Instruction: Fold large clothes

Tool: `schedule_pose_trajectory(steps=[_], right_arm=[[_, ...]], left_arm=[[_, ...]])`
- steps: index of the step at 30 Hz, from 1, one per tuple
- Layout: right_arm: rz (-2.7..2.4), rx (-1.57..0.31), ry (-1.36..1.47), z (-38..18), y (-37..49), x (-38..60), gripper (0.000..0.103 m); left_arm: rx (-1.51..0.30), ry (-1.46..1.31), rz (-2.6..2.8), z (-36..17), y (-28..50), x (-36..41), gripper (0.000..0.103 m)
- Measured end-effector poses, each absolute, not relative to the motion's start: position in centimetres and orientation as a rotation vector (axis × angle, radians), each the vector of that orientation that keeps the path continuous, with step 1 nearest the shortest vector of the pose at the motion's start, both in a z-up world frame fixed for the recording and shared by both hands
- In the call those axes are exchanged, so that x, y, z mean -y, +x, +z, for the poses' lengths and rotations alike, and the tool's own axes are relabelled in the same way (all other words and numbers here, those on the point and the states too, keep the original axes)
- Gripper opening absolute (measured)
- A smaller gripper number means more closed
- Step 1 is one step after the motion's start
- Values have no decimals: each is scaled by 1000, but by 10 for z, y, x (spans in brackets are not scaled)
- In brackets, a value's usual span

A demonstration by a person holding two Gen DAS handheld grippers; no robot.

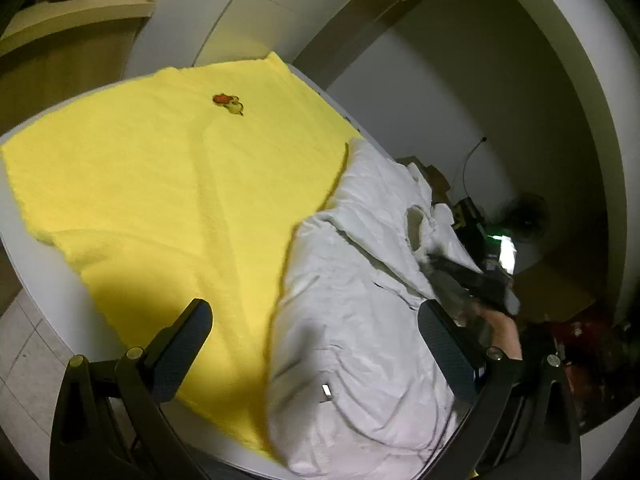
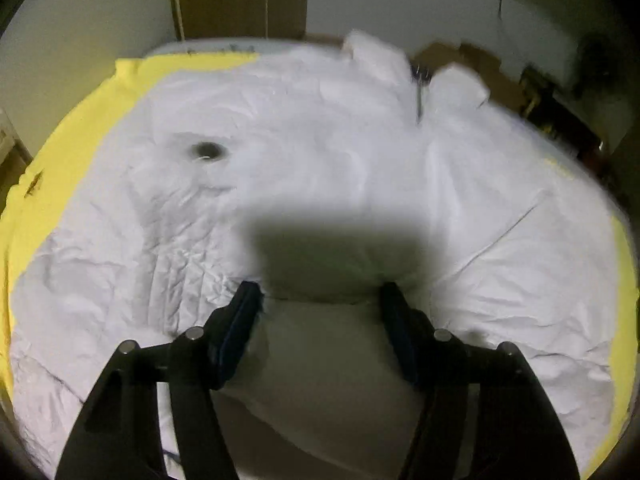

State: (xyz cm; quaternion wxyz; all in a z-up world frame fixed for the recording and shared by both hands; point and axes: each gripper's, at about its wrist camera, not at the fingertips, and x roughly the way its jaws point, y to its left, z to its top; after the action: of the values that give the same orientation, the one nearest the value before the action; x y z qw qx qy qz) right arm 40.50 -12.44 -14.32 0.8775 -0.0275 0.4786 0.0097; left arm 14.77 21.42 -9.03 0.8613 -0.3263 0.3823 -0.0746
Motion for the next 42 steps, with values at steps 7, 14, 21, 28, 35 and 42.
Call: schedule_pose_trajectory(steps=[7,14,21,28,35,42], right_arm=[[123,-1062,-19,-150,397,144,83],[266,-776,293,-62,236,249,85],[73,-764,285,-75,107,345,86],[-63,-769,409,-98,43,404,86],[-87,-835,361,-106,43,405,86],[122,-937,718,-155,55,419,86]], left_arm=[[-837,-655,-241,-91,160,-200,103],[-1069,-563,-309,-114,161,-202,103],[-1195,-693,-442,-135,175,-196,103],[-1237,-627,-420,-137,192,-169,103],[-1325,-641,-529,-150,199,-148,103],[-1364,-893,-633,-173,201,-159,103]])
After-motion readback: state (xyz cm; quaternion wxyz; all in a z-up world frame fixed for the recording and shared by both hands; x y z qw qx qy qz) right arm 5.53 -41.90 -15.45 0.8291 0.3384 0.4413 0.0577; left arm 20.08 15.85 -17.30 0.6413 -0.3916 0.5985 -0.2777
